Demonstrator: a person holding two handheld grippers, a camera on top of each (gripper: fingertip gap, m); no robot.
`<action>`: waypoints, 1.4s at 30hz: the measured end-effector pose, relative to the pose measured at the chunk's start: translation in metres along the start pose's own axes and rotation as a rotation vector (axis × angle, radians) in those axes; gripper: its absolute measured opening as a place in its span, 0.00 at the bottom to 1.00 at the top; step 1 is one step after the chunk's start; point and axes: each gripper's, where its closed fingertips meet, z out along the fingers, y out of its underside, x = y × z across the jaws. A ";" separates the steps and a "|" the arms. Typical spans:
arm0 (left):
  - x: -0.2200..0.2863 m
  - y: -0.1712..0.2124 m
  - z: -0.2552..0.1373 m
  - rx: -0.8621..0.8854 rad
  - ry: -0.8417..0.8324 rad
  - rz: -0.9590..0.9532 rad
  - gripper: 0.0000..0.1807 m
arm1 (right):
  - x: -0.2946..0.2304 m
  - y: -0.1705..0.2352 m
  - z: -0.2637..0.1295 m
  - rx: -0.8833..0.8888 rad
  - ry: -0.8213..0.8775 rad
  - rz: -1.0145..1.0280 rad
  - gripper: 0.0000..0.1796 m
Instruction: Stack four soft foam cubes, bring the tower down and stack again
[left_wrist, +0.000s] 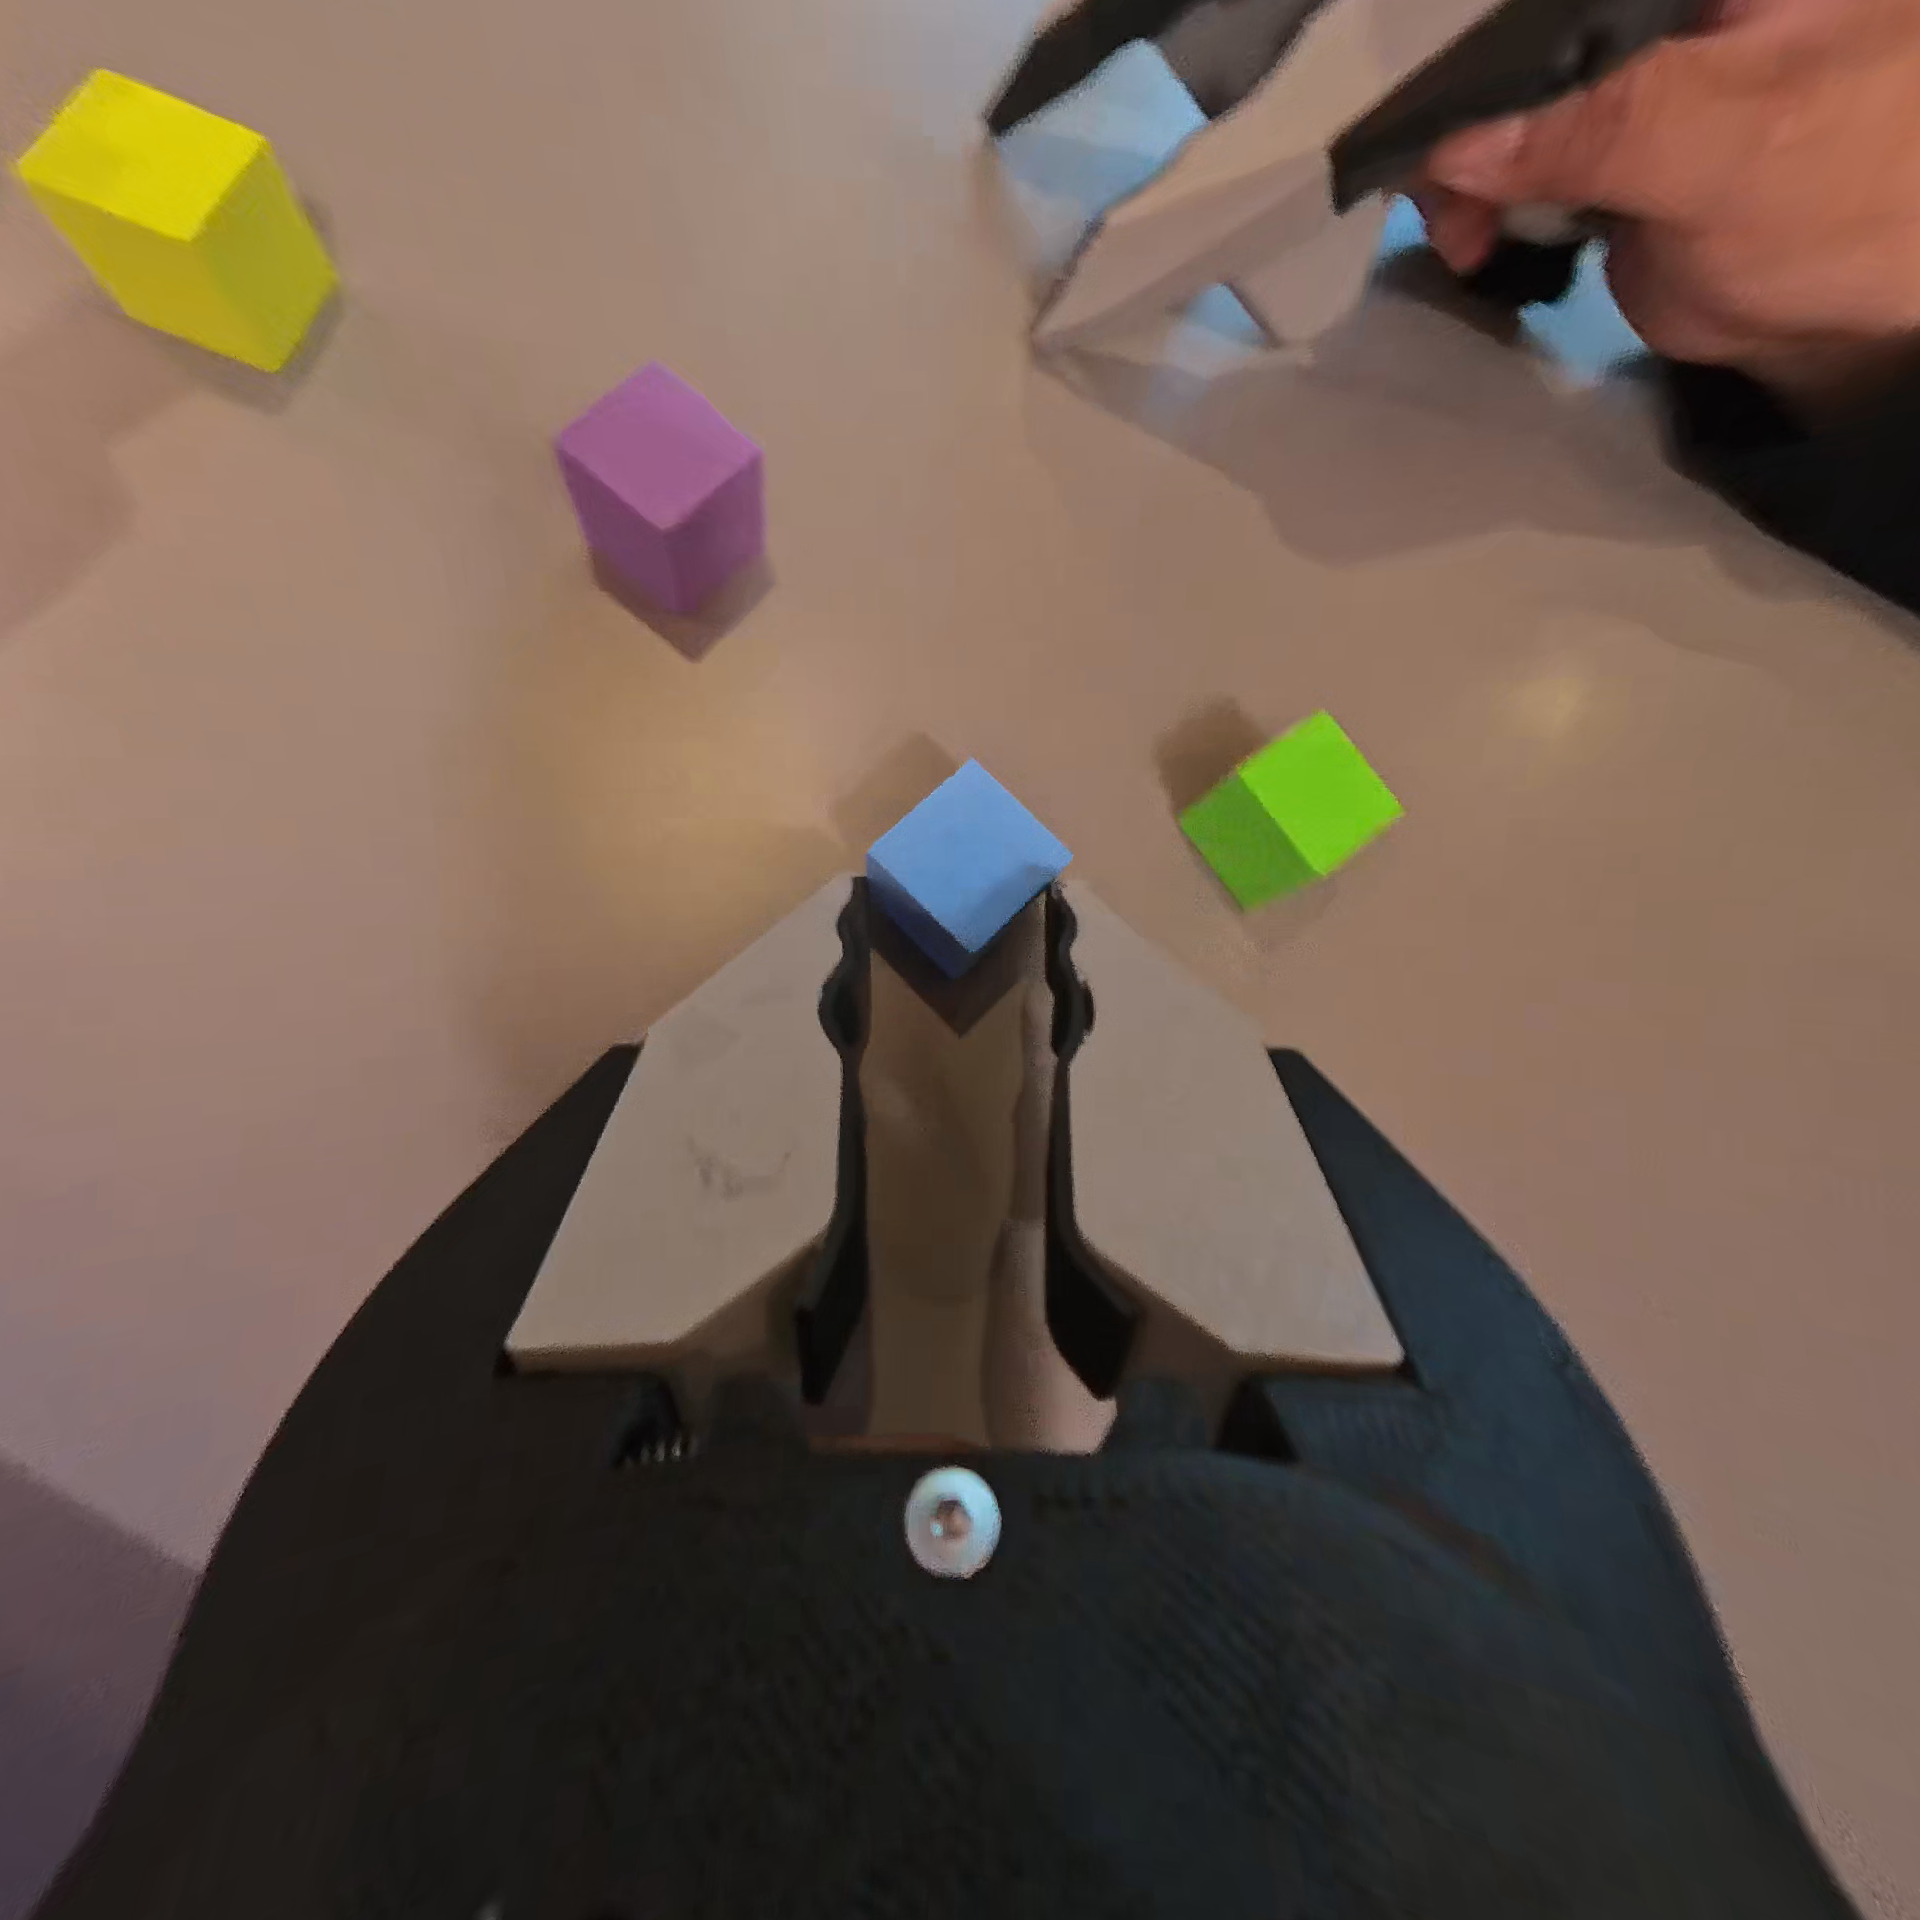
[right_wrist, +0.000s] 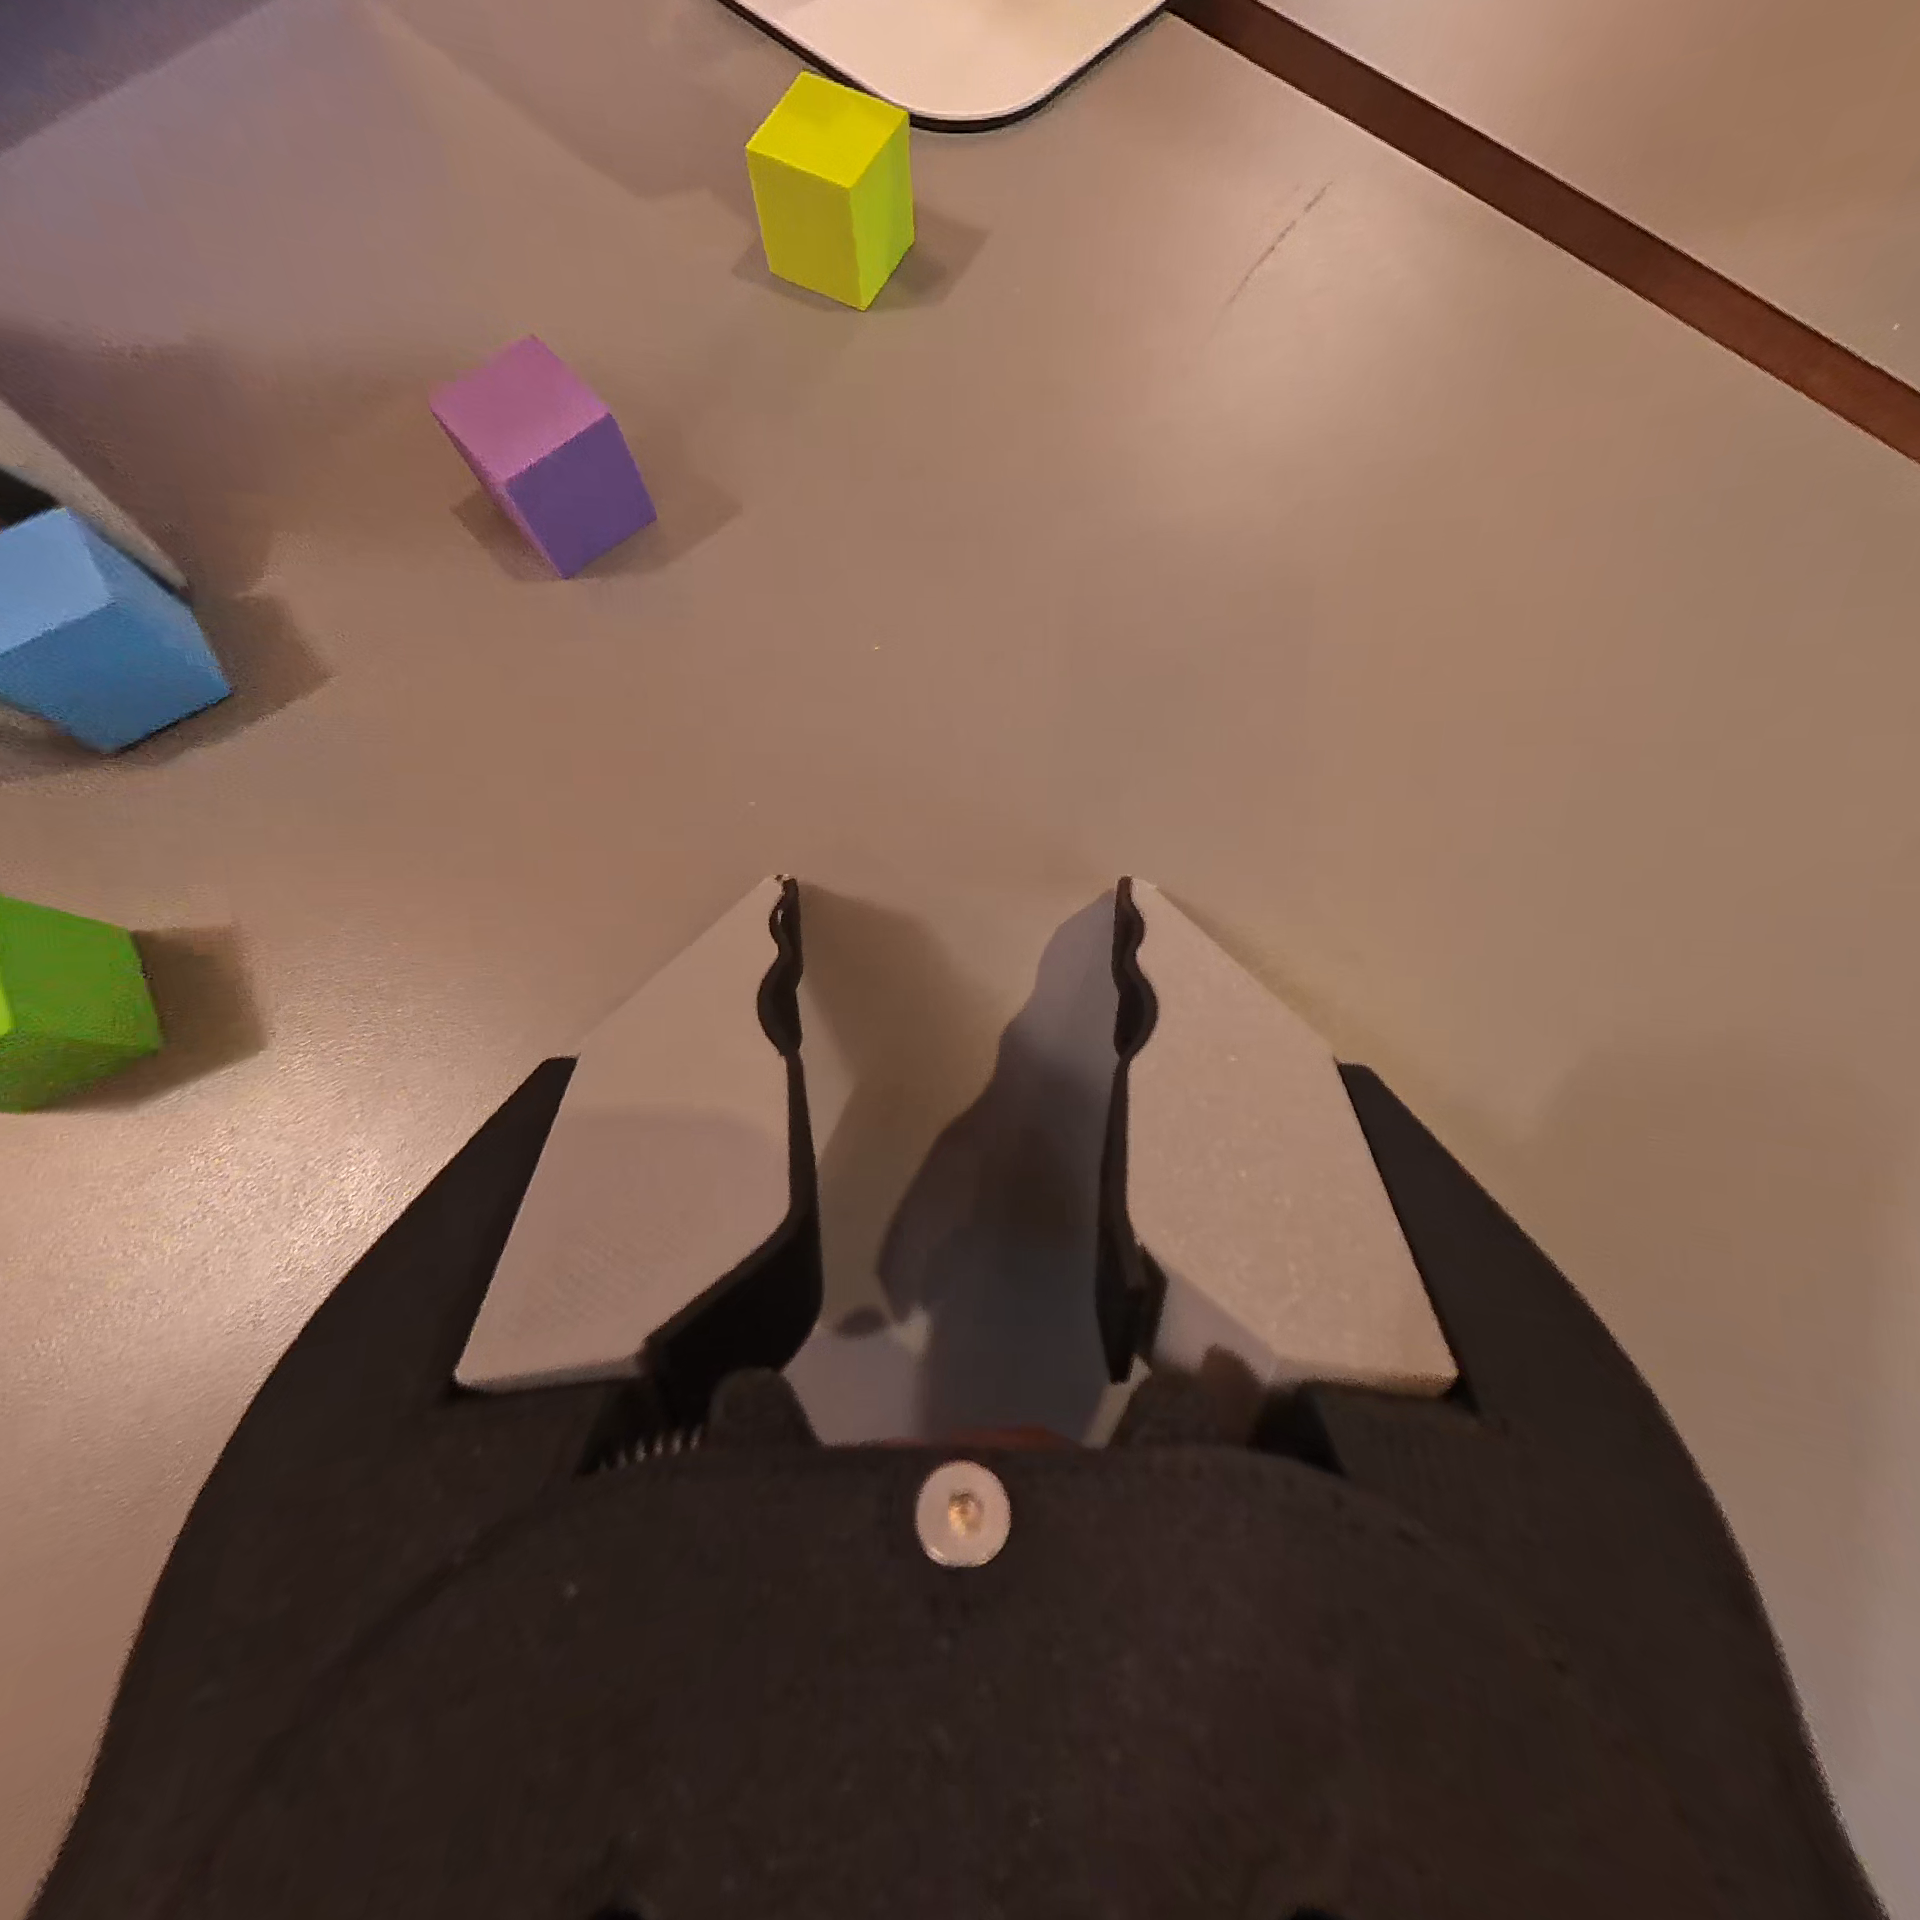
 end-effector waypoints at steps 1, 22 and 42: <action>0.005 0.003 -0.001 -0.009 0.029 0.035 0.17 | -0.002 0.000 0.000 0.000 -0.008 -0.006 0.32; 0.008 0.022 -0.013 -0.133 -0.049 0.090 0.03 | -0.020 -0.008 -0.004 0.053 -0.064 -0.077 0.31; -0.012 0.017 -0.013 -0.085 -0.139 0.058 0.00 | -0.157 -0.013 -0.049 0.106 -0.588 -0.386 0.28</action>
